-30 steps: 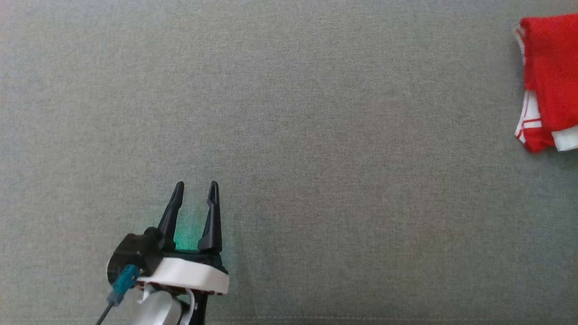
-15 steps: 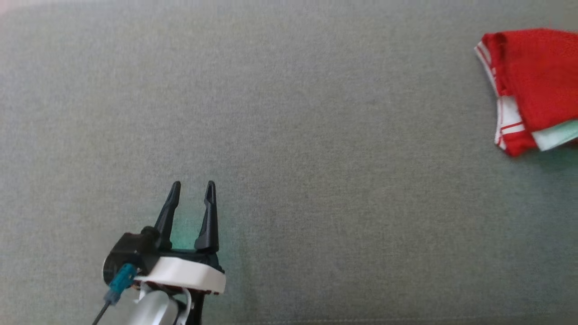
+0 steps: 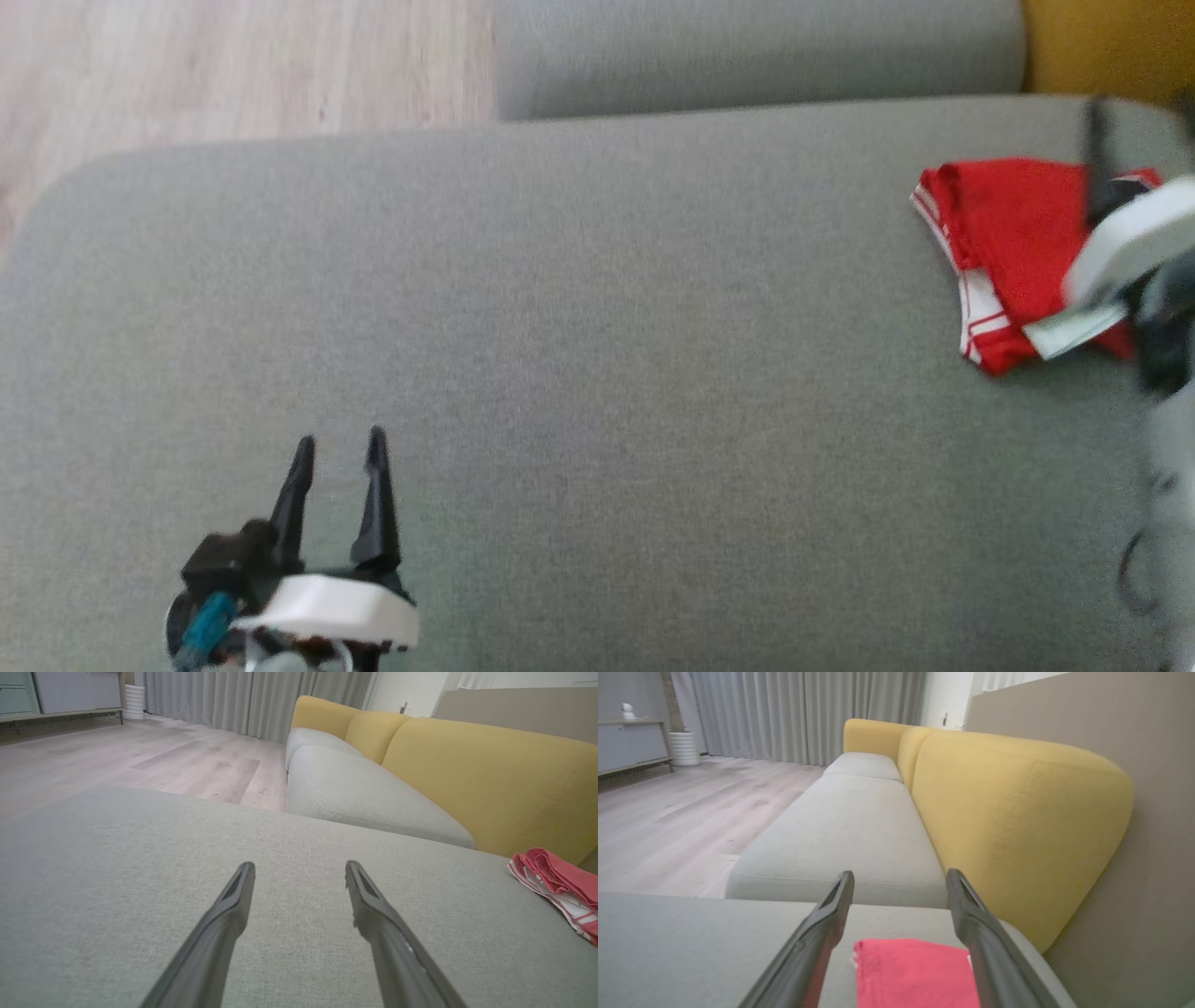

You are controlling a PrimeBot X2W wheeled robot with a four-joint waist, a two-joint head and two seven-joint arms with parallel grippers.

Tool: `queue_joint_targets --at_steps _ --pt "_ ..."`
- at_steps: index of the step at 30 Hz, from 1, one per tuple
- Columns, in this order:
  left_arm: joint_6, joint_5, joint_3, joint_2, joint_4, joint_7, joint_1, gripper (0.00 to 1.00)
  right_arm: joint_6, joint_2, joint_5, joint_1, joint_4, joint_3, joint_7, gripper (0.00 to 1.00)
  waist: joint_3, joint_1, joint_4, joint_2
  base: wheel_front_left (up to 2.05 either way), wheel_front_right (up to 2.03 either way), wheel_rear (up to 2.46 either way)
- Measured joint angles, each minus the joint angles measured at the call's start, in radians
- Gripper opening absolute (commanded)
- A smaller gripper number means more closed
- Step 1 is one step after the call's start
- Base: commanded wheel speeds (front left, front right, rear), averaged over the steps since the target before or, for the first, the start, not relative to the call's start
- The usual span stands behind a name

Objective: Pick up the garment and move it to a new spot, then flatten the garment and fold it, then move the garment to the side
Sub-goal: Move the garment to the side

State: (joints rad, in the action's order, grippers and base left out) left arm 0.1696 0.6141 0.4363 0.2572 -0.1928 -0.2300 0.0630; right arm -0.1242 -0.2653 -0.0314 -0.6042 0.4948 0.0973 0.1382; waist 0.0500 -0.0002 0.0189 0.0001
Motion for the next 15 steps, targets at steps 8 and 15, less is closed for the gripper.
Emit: queue_joint_targets --at_steps 8,15 --pt "0.028 0.021 -0.024 0.010 0.001 0.000 -0.068 1.00 0.000 0.161 -0.011 0.258 -0.176 -0.037 -0.092 1.00 -0.080 0.0000 0.004 0.0000 0.00 0.00 0.00" --pt "0.043 0.021 -0.021 0.016 -0.014 0.000 -0.099 1.00 0.000 0.216 -0.009 0.508 -0.315 -0.078 -0.157 1.00 -0.106 0.0001 0.014 0.0000 0.00 0.00 0.00"
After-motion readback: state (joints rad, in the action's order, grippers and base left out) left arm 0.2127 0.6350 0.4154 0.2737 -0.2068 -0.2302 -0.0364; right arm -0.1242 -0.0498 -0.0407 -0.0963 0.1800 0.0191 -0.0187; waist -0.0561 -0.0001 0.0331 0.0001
